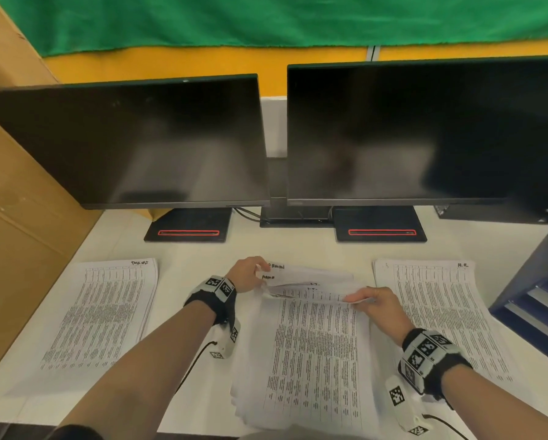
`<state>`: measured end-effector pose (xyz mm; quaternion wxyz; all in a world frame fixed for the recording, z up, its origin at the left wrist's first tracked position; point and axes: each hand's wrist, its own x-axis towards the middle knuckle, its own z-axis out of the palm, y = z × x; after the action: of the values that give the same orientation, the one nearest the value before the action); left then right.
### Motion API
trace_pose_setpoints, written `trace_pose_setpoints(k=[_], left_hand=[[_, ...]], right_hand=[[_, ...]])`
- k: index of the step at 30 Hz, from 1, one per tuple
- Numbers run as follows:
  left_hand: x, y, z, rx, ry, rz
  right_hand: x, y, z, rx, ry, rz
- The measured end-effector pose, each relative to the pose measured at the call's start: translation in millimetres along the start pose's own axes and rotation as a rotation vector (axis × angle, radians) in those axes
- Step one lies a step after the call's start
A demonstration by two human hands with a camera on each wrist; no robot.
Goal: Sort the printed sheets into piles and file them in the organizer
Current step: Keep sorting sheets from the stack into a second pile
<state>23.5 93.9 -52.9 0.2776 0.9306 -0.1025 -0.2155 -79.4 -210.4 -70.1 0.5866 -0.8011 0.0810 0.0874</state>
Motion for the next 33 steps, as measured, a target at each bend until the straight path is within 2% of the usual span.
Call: trace_pose_setpoints(k=[3, 8, 11, 14, 16, 19, 21, 24, 26, 30, 33], left_hand=[[-6.2, 4.0, -0.4, 0.076, 0.08, 0.071], [-21.1, 17.5, -3.3, -0.09, 0.249, 0.149], [-31.2, 36.0, -19.4, -0.113, 0.445, 0.198], [-39.6, 59.8, -57.9, -0.056, 0.701, 0.327], [-42.5, 72.2, -92.2, -0.101, 0.84, 0.409], [-49.2, 84.4, -143.3, -0.254, 0.952, 0.469], [-53.2, 83.6, -172.4, -0.363, 1.01, 0.453], [-49.9, 69.2, -192.6, -0.487, 0.971, 0.376], [-44.8, 59.4, -179.9, -0.44, 0.889, 0.348], [-39.6, 46.1, -100.3, -0.375, 0.696, 0.391], [-38.3, 40.4, -31.8, -0.41, 0.598, 0.324]], right_hand=[[0.9, 0.4, -0.4, 0.015, 0.004, 0.012], [0.0, 1.1, -0.7, 0.043, 0.003, 0.04], [2.4, 1.8, -1.0, 0.042, 0.003, 0.053], [3.6, -2.6, 0.3, 0.034, -0.006, 0.082], [7.5, -0.1, 1.8, 0.025, 0.005, 0.102], [10.0, -0.4, 2.8, 0.028, 0.006, 0.118], [9.8, -1.1, 2.1, 0.051, 0.003, 0.129], [7.5, -3.1, 0.8, 0.09, 0.003, 0.134], [6.0, -4.8, 0.7, 0.117, -0.013, 0.143], [6.8, -1.0, 0.9, 0.16, -0.016, 0.184], [7.2, -2.1, 1.1, 0.205, -0.01, 0.223]])
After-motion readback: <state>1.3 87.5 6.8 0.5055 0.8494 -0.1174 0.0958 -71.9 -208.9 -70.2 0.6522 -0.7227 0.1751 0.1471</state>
